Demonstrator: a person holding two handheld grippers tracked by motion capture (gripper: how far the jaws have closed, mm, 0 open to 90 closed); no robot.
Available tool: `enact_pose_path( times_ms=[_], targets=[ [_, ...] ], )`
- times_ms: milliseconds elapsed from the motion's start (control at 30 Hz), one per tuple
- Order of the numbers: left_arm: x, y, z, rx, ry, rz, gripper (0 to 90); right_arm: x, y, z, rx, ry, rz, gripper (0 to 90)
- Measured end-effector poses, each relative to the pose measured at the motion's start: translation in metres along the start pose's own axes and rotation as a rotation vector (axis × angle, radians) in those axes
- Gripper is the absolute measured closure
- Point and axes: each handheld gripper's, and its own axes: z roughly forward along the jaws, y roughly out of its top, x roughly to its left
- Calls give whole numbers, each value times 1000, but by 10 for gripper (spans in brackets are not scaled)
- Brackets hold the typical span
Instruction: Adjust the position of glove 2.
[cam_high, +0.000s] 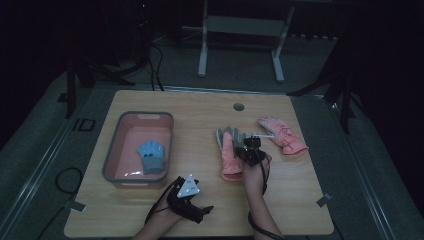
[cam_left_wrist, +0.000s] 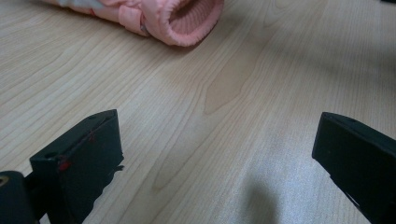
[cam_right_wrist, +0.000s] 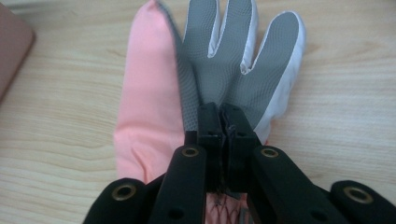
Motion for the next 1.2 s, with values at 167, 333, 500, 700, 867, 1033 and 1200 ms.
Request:
enact_pose_path(
  times_ms=[167, 333, 500, 700, 867, 1033, 1200],
  targets=[
    [0, 0, 1, 6, 0, 4, 18, 0, -2, 3, 0, -7, -7, 824],
    [0, -1, 1, 6, -6, 2, 18, -1, 3, -7, -29, -11, -49, 700],
    [0, -1, 1, 4, -10, 0, 19, -12, 12, -19, -73, 5, -111, 642],
    [1, -1, 1, 5, -9, -2, 18, -32, 21, -28, -68, 31, -175, 577],
    [1, -1, 1, 4, -9, -7, 18, -56, 33, -37, -46, 67, -253, 516],
    [1, -1, 2, 6, -7, -6, 18, -78, 42, -53, -80, 119, -288, 538],
    [1, -1, 1, 6, -8, -6, 19, -102, 50, -68, -108, 105, -350, 560]
  ],
)
